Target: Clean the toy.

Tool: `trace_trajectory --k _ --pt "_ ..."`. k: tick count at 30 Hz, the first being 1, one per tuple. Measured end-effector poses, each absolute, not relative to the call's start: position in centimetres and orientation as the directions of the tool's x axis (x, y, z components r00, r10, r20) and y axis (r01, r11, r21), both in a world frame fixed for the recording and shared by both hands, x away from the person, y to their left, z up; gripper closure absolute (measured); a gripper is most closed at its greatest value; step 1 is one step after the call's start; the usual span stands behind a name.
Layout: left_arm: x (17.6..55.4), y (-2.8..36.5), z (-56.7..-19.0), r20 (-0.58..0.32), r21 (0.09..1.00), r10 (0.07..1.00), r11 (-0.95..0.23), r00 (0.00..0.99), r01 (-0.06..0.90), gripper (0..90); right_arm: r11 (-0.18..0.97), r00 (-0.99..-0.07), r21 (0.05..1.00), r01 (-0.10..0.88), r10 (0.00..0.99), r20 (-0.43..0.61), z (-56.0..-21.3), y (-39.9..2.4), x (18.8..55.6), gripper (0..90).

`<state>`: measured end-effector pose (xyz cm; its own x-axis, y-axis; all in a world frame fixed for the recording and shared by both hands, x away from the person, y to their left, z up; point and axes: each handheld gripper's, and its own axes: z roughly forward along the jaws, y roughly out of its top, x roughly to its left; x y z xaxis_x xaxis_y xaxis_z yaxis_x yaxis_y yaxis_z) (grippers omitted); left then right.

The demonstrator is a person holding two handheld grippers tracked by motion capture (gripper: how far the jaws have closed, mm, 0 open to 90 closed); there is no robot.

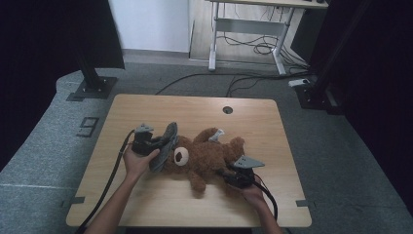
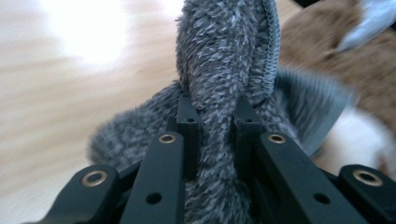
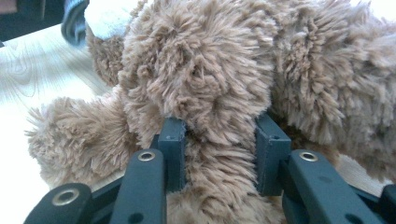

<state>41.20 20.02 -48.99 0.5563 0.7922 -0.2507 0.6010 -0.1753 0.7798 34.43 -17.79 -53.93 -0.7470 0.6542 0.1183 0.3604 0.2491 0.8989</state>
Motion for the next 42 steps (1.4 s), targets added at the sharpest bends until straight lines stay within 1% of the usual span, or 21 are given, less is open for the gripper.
trace_trajectory --k 2,4,8,11,15,17,19,22,25,30,32,35,38,42 --pt "41.1 20.9 -50.2 -0.273 0.751 0.807 -0.162 0.524 0.64 77.7 0.248 -0.746 0.899 0.362 0.656 0.119 -53.9 -17.8 34.4 62.3" --pt "41.1 21.3 -51.6 -0.292 0.721 0.807 -0.167 0.514 0.672 77.8 0.247 -0.745 0.898 0.363 0.657 0.12 -53.9 -17.8 34.4 62.4" --pt "40.7 21.4 -53.7 -0.352 0.674 0.766 -0.192 0.538 0.714 77.9 0.245 -0.743 0.898 0.365 0.658 0.123 -54.0 -17.9 34.5 62.5" --pt "40.0 21.7 -54.0 -0.375 0.679 0.748 -0.181 0.548 0.711 78.0 0.245 -0.742 0.898 0.366 0.66 0.122 -54.0 -18.0 34.4 62.5" --pt "39.4 22.0 -53.1 -0.328 0.695 0.768 -0.198 0.55 0.691 77.8 0.242 -0.74 0.898 0.366 0.661 0.124 -54.0 -18.1 34.5 62.5" --pt "39.3 22.2 -52.2 -0.297 0.729 0.79 -0.174 0.536 0.662 77.4 0.243 -0.74 0.898 0.367 0.661 0.124 -54.0 -18.1 34.5 62.5" --pt "39.0 22.0 -50.9 -0.296 0.77 0.788 -0.137 0.539 0.623 77.5 0.24 -0.738 0.899 0.367 0.663 0.125 -54.0 -18.1 34.5 62.4" --pt "38.5 20.9 -49.1 -0.247 0.816 0.787 -0.146 0.565 0.559 77.6 0.236 -0.738 0.899 0.368 0.663 0.128 -54.0 -18.2 34.5 62.4" --pt "38.2 20.0 -47.3 -0.225 0.849 0.773 -0.143 0.593 0.508 77.7 0.224 -0.735 0.9 0.375 0.663 0.141 -54.1 -18.5 34.6 62.3" --pt "38.4 17.5 -44.2 -0.189 0.882 0.735 -0.165 0.652 0.442 77.5 0.239 -0.739 0.9 0.364 0.662 0.123 -54.1 -18.2 34.4 62.3" --pt "38.6 16.1 -43.7 -0.186 0.887 0.714 -0.174 0.675 0.429 77.4 0.239 -0.739 0.9 0.364 0.662 0.123 -54.1 -18.2 34.5 62.2" --pt "39.2 12.8 -43.4 -0.172 0.88 0.675 -0.222 0.718 0.42 77.3 0.24 -0.74 0.901 0.362 0.662 0.121 -54.1 -18.2 34.4 62.2" --pt "40.0 10.3 -43.6 -0.169 0.86 0.655 -0.267 0.736 0.435 76.8 0.243 -0.74 0.9 0.361 0.662 0.118 -54.0 -18.2 34.4 62.2" --pt "41.3 8.0 -43.7 -0.202 0.841 0.629 -0.281 0.75 0.462 76.4 0.247 -0.741 0.902 0.354 0.663 0.11 -54.1 -18.2 34.4 62.1"
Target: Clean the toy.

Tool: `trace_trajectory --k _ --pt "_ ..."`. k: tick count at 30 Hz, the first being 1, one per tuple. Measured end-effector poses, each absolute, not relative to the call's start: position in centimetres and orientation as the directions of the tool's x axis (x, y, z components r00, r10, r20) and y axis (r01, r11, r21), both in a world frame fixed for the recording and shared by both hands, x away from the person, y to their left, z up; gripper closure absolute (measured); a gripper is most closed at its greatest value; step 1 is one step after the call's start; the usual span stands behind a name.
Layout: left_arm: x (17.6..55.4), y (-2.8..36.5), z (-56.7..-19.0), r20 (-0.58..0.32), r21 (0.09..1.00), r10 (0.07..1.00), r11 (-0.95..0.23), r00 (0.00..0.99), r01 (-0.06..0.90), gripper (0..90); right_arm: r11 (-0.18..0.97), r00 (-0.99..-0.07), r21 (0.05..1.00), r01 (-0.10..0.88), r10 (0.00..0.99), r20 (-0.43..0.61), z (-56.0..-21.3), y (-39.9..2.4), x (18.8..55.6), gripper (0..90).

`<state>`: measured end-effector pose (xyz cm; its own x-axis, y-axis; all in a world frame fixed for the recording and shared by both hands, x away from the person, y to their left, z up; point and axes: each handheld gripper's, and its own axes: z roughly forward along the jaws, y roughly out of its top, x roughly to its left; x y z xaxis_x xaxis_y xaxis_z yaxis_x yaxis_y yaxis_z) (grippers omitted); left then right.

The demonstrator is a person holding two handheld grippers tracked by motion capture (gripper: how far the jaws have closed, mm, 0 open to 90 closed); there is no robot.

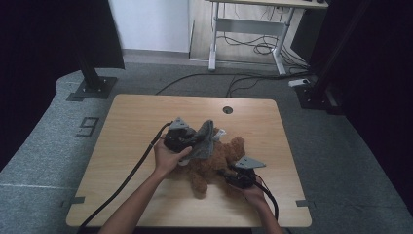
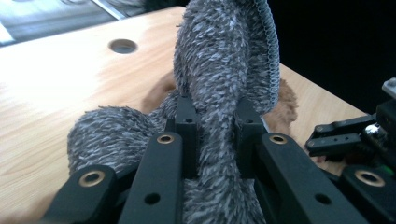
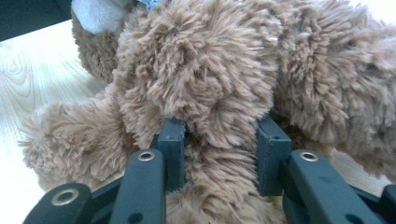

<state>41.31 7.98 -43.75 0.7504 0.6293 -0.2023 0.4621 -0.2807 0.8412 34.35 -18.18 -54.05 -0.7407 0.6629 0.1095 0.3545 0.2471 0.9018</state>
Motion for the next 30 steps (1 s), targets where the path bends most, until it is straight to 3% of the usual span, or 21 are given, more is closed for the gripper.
trace_trajectory --k 9,15,18,22,25,30 --pt "41.6 4.3 -45.2 -0.165 0.782 0.611 -0.397 0.774 0.48 76.2 0.252 -0.741 0.901 0.352 0.663 0.104 -54.1 -18.0 34.3 62.0" --pt "41.9 4.5 -45.3 -0.18 0.764 0.616 -0.404 0.767 0.503 76.7 0.258 -0.741 0.9 0.352 0.664 0.099 -54.1 -17.9 34.3 61.9" --pt "40.9 3.8 -44.9 -0.122 0.786 0.605 -0.425 0.787 0.449 77.3 0.256 -0.741 0.899 0.354 0.664 0.102 -54.1 -18.0 34.3 62.0" --pt "39.7 2.1 -44.3 -0.134 0.805 0.549 -0.426 0.825 0.414 77.4 0.249 -0.739 0.9 0.357 0.665 0.109 -54.2 -18.0 34.3 62.0" --pt "39.4 0.4 -44.4 -0.067 0.786 0.553 -0.484 0.831 0.385 77.3 0.248 -0.737 0.9 0.359 0.667 0.11 -54.2 -17.9 34.3 62.0" --pt "40.9 0.8 -44.9 -0.092 0.749 0.591 -0.489 0.801 0.447 77.9 0.246 -0.735 0.9 0.36 0.67 0.11 -54.2 -17.9 34.3 62.0"
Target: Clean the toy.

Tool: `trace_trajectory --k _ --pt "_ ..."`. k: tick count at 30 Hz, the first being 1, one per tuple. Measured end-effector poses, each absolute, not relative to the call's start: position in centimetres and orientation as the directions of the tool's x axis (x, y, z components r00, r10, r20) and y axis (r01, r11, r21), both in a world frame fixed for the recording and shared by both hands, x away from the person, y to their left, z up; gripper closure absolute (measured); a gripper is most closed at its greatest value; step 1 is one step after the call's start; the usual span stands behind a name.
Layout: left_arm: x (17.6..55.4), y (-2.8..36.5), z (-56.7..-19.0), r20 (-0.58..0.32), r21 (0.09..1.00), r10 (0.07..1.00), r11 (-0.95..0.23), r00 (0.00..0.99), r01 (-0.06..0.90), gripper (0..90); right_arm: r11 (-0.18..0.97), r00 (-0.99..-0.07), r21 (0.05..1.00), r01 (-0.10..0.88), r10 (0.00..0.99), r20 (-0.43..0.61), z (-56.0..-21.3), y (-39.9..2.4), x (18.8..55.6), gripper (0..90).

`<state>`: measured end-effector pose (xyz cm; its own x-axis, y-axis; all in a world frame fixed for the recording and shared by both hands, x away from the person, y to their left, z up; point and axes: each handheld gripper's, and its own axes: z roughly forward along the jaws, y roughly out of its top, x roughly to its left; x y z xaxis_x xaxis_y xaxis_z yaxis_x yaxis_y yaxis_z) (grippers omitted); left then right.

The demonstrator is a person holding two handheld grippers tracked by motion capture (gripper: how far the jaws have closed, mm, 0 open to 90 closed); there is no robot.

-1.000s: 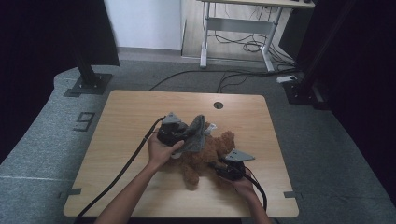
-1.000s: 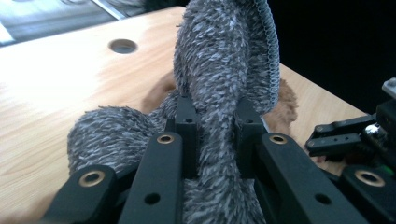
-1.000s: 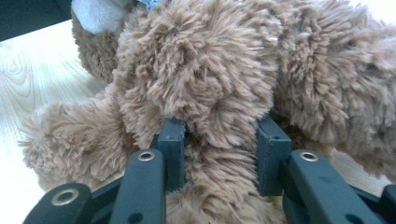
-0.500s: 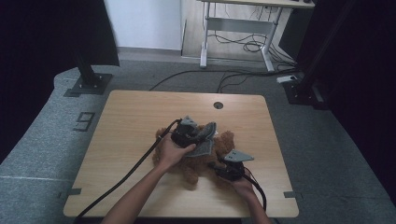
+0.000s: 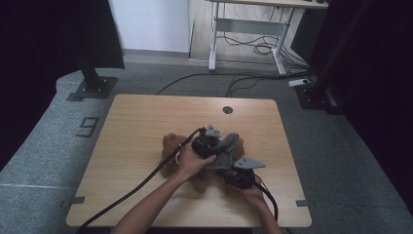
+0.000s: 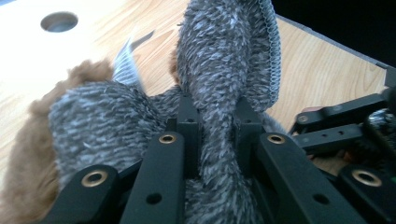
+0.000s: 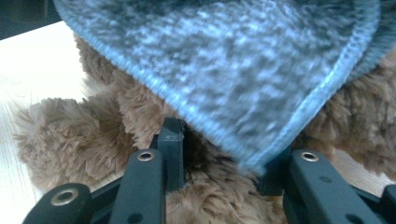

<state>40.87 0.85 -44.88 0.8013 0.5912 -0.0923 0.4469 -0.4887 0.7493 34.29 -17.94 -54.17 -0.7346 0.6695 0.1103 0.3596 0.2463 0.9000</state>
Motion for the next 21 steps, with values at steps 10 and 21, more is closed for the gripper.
trace_trajectory --k 10,21 --pt "42.0 9.0 -45.2 -0.12 0.76 0.705 -0.388 0.699 0.522 78.3 0.258 -0.741 0.9 0.35 0.665 0.098 -54.2 -17.8 34.2 62.1" --pt "42.1 16.1 -45.1 -0.194 0.778 0.757 -0.269 0.624 0.568 78.4 0.258 -0.737 0.899 0.352 0.668 0.097 -54.3 -17.6 34.2 62.1"
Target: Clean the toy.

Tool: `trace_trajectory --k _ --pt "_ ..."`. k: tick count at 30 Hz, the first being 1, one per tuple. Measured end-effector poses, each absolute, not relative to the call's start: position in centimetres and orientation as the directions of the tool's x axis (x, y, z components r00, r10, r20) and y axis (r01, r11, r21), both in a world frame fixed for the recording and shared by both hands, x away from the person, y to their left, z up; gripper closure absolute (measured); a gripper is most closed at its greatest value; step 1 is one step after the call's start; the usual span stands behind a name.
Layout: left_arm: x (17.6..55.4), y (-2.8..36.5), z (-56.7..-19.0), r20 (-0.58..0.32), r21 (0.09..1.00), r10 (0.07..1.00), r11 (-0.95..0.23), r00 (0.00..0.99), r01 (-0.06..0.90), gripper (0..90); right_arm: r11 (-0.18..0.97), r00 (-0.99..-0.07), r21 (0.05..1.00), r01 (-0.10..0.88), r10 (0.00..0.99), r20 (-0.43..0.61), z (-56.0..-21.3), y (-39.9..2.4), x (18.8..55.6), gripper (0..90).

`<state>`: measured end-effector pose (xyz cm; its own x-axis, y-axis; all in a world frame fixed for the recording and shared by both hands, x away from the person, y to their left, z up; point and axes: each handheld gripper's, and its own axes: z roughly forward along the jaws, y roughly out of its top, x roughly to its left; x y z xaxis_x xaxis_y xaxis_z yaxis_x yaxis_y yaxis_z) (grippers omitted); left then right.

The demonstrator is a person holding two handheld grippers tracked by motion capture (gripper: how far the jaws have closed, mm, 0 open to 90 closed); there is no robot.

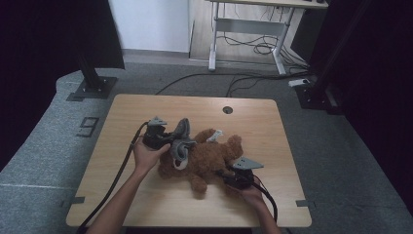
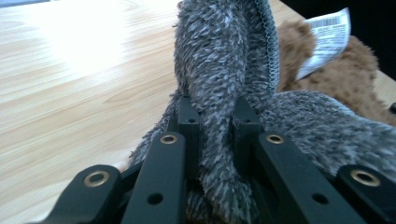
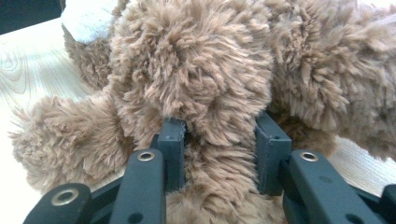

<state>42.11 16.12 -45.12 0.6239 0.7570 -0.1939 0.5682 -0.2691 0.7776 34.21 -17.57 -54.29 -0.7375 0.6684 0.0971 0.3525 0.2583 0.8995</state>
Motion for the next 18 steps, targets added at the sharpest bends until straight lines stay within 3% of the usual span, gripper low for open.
trace_trajectory --k 5,12,15,18 --pt "41.5 18.5 -45.8 -0.202 0.775 0.778 -0.245 0.595 0.583 78.3 0.256 -0.736 0.899 0.355 0.669 0.1 -54.3 -17.6 34.2 62.1" --pt "40.6 18.3 -46.8 -0.195 0.79 0.771 -0.243 0.607 0.563 78.7 0.249 -0.73 0.899 0.36 0.675 0.105 -54.3 -17.5 34.1 61.4" --pt "40.3 17.7 -47.1 -0.183 0.799 0.762 -0.253 0.621 0.545 78.8 0.236 -0.73 0.9 0.365 0.673 0.119 -54.4 -17.6 34.1 57.6" --pt "40.0 17.6 -47.3 -0.173 0.807 0.762 -0.253 0.623 0.533 78.9 0.23 -0.718 0.897 0.378 0.684 0.128 -54.3 -17.5 33.9 47.2"
